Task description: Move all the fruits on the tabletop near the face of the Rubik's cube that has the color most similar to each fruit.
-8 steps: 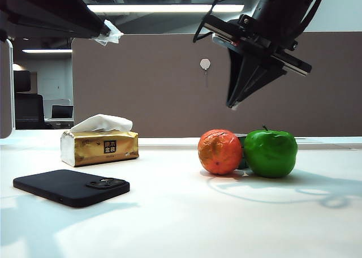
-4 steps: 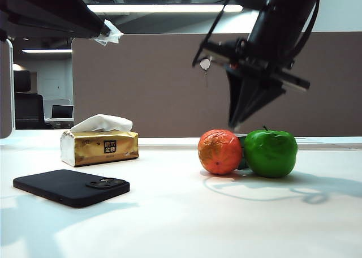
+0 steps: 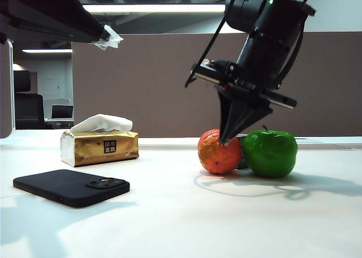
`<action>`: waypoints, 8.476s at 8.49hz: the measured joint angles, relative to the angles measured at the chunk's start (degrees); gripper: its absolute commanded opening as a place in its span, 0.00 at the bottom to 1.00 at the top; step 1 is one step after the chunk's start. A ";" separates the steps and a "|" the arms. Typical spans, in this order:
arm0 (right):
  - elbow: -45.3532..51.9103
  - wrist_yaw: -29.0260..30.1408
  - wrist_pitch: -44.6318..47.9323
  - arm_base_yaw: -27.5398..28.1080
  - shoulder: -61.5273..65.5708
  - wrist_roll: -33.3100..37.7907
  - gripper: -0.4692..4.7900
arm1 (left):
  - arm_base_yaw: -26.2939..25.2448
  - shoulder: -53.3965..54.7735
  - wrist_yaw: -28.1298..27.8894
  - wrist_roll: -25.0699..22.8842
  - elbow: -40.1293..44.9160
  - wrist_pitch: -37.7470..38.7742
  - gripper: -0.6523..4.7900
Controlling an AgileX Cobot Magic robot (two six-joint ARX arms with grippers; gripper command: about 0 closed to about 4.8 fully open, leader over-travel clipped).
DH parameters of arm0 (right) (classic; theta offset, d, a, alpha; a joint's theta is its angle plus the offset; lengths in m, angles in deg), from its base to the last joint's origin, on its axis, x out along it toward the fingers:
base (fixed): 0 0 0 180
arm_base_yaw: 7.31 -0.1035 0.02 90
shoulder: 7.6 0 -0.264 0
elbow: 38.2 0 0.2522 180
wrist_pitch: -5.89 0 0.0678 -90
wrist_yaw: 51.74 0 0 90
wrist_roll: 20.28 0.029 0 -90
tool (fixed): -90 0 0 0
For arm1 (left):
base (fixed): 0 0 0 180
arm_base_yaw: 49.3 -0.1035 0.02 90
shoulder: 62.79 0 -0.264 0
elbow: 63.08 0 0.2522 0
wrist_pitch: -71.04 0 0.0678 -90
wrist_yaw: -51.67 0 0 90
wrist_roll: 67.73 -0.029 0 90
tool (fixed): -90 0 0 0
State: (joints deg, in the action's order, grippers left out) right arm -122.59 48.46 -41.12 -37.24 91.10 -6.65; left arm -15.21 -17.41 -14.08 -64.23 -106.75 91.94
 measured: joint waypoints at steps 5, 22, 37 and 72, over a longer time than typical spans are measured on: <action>0.00 0.37 2.51 0.00 2.97 -0.55 0.09 | 0.00 0.00 -0.17 0.00 0.00 -0.02 0.11; 0.11 -14.82 8.35 0.70 -33.33 -15.80 0.09 | -5.70 -4.48 -13.86 1.49 0.00 -18.01 0.11; 70.31 -19.50 39.50 13.92 -98.51 -12.79 0.09 | -15.93 -45.20 -22.91 6.29 10.34 16.46 0.11; 70.31 -4.39 42.25 32.11 -98.51 -20.52 0.09 | -35.52 -45.22 -19.32 -0.02 29.35 -8.63 0.11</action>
State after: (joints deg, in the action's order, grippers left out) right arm -52.28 44.06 1.13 -5.13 -7.41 -27.17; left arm -50.73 -62.63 -33.40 -64.25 -77.40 83.31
